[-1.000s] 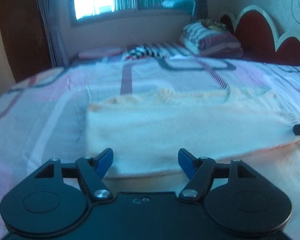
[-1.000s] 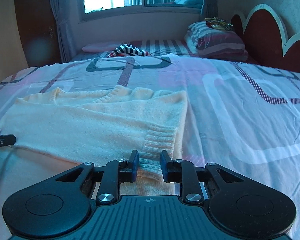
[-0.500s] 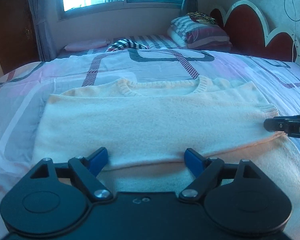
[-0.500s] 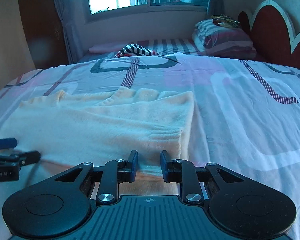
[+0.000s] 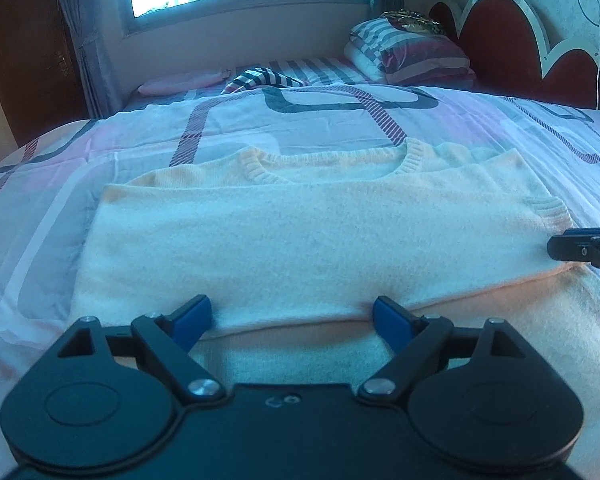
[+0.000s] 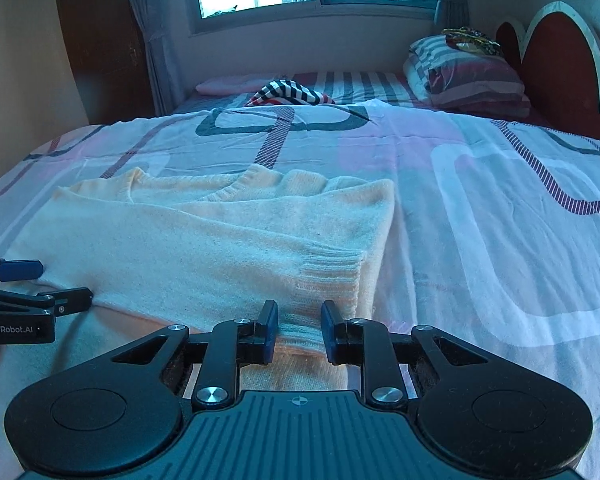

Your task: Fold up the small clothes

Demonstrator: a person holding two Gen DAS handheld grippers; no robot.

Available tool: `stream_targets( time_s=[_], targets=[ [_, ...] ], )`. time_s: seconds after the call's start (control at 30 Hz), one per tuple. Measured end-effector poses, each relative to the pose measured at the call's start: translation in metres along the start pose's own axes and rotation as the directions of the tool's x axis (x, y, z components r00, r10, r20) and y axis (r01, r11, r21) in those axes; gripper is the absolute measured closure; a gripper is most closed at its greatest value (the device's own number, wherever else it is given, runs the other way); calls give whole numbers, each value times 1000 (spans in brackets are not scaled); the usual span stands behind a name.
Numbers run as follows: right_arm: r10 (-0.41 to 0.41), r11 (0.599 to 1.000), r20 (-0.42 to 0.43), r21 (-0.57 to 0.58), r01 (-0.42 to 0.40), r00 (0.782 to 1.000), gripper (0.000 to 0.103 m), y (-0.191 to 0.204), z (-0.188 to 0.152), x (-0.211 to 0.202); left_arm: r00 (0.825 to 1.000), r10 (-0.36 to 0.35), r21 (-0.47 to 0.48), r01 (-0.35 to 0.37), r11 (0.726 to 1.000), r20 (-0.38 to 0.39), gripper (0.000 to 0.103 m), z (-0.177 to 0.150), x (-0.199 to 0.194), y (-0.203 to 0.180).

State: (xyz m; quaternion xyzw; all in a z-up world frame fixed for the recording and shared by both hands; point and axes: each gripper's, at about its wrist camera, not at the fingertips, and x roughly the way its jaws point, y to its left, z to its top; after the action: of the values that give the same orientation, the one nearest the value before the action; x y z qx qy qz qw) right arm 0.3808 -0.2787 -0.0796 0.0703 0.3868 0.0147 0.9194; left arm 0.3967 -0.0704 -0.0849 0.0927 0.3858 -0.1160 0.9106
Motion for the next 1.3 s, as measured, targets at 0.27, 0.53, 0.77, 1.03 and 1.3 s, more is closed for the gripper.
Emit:
stream_targets(
  time_s=[0.27, 0.53, 0.77, 1.03, 1.3],
  targets=[
    [-7, 1000, 3, -20, 7, 1000, 80, 2, -3, 3, 1000, 4, 14, -3, 1000, -1, 14, -2, 0, -1],
    [-23, 999, -3, -48, 23, 1000, 75, 10, 1, -6, 999, 29, 45, -29, 999, -17, 16, -4, -16, 0],
    [44, 999, -10, 15, -44, 999, 53, 6, -34, -67, 999, 35, 29, -35, 999, -10, 24, -49, -73, 27],
    [78, 980, -82, 189, -62, 994, 53, -19, -115, -148, 998, 30, -118, -37, 992, -61, 51, -137, -153, 80],
    [171, 925, -94, 358, -127, 981, 54, -19, -179, -207, 992, -116, -268, 97, 959, -56, 58, -196, -206, 107]
  ],
)
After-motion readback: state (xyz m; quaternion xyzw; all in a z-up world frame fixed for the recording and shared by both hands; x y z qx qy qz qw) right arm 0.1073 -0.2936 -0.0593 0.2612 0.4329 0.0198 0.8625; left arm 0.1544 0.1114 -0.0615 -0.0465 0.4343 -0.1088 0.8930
